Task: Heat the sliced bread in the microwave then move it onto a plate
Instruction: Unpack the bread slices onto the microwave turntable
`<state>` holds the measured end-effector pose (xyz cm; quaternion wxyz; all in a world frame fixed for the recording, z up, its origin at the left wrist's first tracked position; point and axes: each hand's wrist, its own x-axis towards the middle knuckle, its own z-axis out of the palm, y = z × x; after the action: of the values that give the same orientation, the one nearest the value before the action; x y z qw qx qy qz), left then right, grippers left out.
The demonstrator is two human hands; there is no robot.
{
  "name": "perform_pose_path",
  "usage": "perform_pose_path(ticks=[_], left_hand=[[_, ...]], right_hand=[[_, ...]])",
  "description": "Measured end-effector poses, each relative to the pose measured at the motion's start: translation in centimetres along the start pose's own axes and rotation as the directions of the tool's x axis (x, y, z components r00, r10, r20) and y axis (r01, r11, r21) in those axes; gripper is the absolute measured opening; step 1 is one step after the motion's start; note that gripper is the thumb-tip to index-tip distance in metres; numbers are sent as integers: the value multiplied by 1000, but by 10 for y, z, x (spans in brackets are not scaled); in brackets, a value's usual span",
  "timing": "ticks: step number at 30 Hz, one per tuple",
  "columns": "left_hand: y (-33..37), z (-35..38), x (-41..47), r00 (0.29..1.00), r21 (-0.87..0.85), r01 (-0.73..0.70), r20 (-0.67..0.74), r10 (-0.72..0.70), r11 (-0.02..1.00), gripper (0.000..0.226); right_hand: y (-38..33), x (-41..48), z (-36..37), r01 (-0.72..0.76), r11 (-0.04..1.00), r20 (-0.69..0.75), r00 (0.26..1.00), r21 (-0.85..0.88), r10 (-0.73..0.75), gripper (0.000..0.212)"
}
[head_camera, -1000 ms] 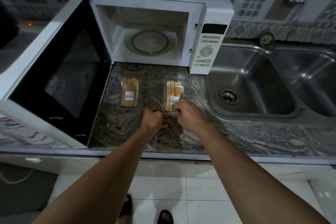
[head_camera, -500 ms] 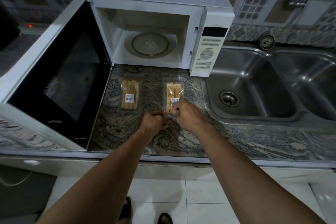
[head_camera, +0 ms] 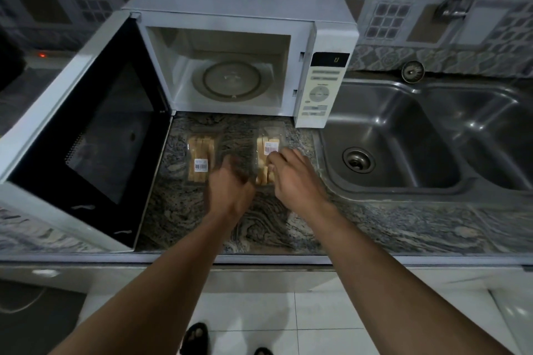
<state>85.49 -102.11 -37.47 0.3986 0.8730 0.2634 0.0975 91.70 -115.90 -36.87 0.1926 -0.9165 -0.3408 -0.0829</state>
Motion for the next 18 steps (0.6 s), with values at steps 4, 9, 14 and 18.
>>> perform_pose_path(ticks=[4, 9, 14, 18], left_hand=[[15, -9, 17, 942, 79, -335, -8, 337, 939, 74], [20, -6, 37, 879, 41, -477, 37, 476, 878, 54], [19, -6, 47, 876, -69, -482, -28, 481, 873, 39], [19, -4, 60, 903, -146, -429, -69, 424, 891, 29]], right_hand=[[2, 7, -8, 8, 1000, -90, 996, 5, -8, 35], [5, 16, -15, -13, 998, -167, 986, 59, 22, 31], [2, 17, -20, -206, 932, -149, 955, 298, 258, 41], [2, 9, -7, -439, 721, -15, 849, 536, 528, 48]])
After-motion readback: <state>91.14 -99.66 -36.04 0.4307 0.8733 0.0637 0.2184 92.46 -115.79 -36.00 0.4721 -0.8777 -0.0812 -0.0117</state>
